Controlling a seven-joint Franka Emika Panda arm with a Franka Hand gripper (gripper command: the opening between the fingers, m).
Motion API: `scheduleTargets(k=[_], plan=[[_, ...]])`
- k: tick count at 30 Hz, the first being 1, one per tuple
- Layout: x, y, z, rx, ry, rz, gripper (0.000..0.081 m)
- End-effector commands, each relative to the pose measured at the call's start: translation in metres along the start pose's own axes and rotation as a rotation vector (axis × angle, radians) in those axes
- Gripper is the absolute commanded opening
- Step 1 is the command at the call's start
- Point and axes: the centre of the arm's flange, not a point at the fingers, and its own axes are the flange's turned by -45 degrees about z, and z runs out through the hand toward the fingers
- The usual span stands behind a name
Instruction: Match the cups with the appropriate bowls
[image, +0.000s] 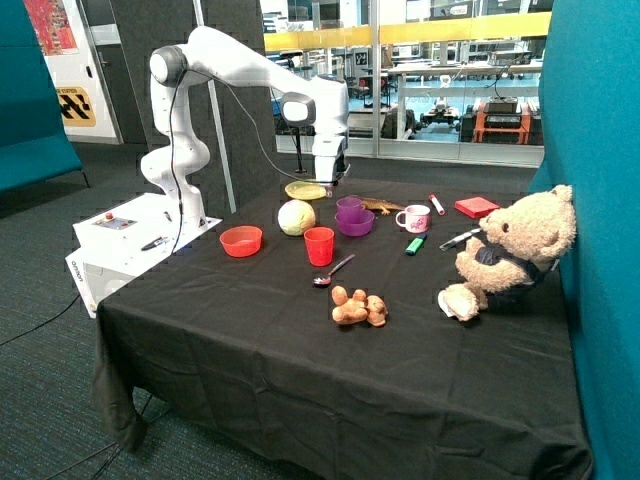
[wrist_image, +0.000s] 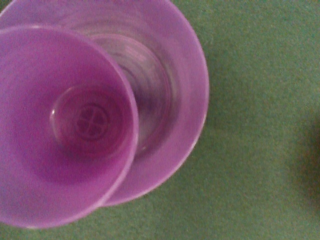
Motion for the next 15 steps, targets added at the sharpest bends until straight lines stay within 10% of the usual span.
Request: scheduleTargets(k=[1, 15], plan=[[-0.007, 0.009, -0.007, -0.0001, 0.0010, 0.006, 0.0000], [-0.013, 0.022, -0.005, -0.0001, 0.0010, 0.006, 0.0000]])
